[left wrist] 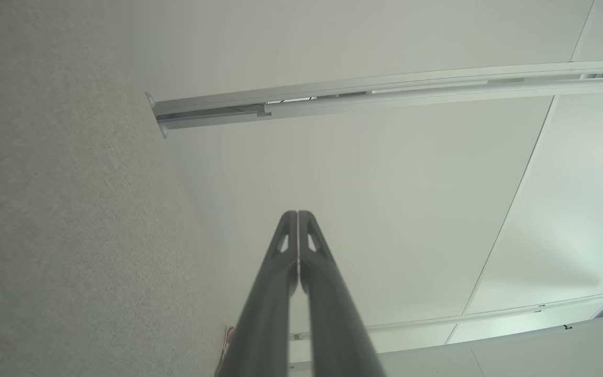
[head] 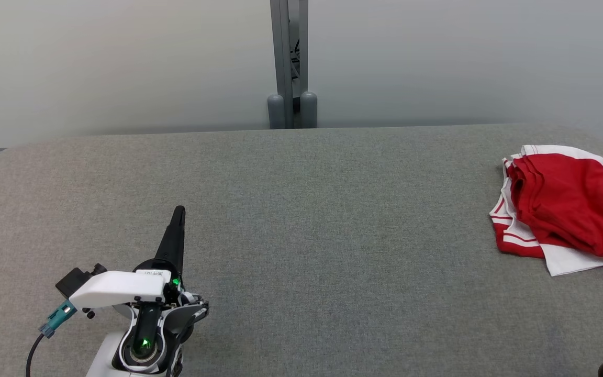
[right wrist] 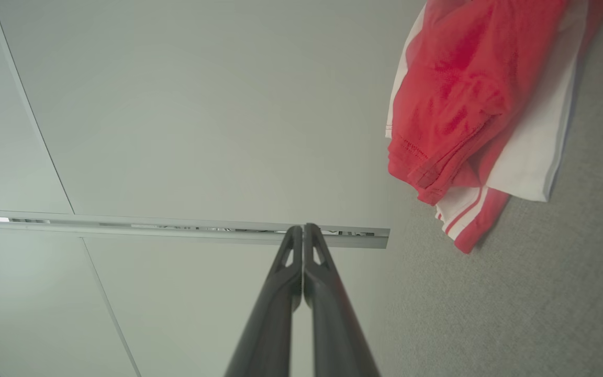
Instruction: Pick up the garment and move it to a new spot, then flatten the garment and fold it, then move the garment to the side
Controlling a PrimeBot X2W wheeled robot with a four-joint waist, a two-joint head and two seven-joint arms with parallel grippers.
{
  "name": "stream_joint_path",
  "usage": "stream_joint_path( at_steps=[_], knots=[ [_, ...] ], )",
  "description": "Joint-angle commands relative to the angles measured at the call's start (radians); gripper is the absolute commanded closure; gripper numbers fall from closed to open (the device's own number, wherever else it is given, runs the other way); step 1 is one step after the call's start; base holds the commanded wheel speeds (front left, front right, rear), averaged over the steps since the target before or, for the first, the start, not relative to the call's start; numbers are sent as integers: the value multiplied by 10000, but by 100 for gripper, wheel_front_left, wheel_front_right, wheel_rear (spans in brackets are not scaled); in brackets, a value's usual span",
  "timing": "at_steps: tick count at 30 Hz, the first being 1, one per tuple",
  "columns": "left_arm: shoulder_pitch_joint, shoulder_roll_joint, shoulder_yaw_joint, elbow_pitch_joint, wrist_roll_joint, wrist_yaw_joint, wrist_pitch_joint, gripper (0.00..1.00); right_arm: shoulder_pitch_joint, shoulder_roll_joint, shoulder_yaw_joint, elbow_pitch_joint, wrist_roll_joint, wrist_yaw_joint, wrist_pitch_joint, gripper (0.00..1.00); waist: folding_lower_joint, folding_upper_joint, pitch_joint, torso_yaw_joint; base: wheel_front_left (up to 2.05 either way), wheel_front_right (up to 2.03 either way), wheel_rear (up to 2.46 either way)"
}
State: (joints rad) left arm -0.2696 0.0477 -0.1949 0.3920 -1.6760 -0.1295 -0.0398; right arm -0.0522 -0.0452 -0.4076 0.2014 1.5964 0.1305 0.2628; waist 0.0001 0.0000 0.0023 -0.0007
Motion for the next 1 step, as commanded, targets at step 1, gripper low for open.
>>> stream_joint_path(
  at_steps=[1],
  knots=[
    [-74,48,13,-8,-27,-36,9,100,-66,-96,-2,-66,69,4,7,100,-1,0,0,0,0,0,0]
  ],
)
